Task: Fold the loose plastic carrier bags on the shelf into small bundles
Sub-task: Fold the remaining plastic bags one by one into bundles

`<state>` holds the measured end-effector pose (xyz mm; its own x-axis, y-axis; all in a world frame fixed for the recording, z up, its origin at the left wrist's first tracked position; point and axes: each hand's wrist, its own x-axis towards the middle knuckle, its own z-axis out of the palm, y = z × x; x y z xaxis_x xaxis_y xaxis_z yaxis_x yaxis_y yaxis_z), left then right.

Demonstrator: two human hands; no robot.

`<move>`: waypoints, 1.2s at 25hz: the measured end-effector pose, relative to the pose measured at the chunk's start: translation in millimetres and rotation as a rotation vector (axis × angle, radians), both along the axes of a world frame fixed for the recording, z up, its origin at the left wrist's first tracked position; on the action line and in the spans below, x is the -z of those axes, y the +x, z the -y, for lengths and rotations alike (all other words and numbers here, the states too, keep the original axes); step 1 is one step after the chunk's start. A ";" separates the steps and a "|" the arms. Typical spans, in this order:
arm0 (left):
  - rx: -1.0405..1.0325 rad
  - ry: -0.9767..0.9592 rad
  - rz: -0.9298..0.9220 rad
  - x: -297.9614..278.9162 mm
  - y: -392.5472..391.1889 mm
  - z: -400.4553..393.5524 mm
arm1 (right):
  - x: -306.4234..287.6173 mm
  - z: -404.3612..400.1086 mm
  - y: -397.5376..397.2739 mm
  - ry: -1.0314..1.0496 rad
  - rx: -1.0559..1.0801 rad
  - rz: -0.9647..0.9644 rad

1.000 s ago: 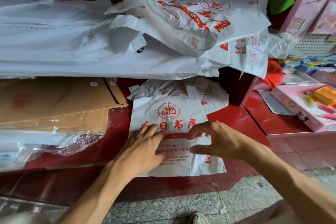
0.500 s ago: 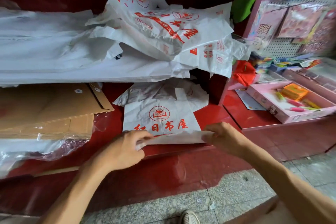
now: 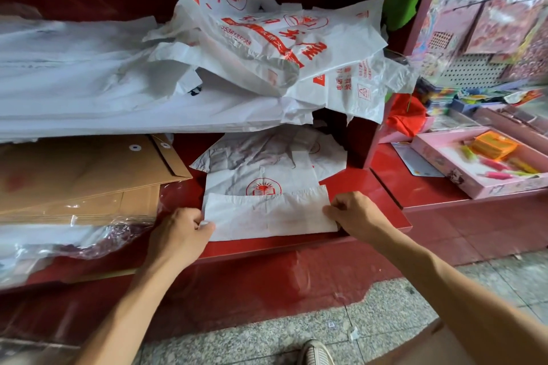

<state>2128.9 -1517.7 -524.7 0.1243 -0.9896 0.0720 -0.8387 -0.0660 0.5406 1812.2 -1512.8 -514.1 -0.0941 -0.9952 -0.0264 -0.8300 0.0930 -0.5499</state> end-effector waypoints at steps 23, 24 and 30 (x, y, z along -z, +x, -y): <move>0.661 0.037 0.257 -1.8 -12.4 -3.7 | -5.9 -3.2 24.1 -0.091 -0.501 -0.580; 0.648 0.037 0.181 -8.7 -9.1 -4.9 | -10.5 -3.3 22.7 -0.087 -0.527 -0.541; 0.430 0.236 -0.329 -36.6 8.6 -4.9 | -28.5 -5.5 4.8 -0.010 -0.292 0.177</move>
<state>2137.5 -1512.9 -488.1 -0.3128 -0.9408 -0.1308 -0.6076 0.0923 0.7889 1817.0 -1507.2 -485.6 0.2003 -0.9797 -0.0065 -0.7126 -0.1412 -0.6872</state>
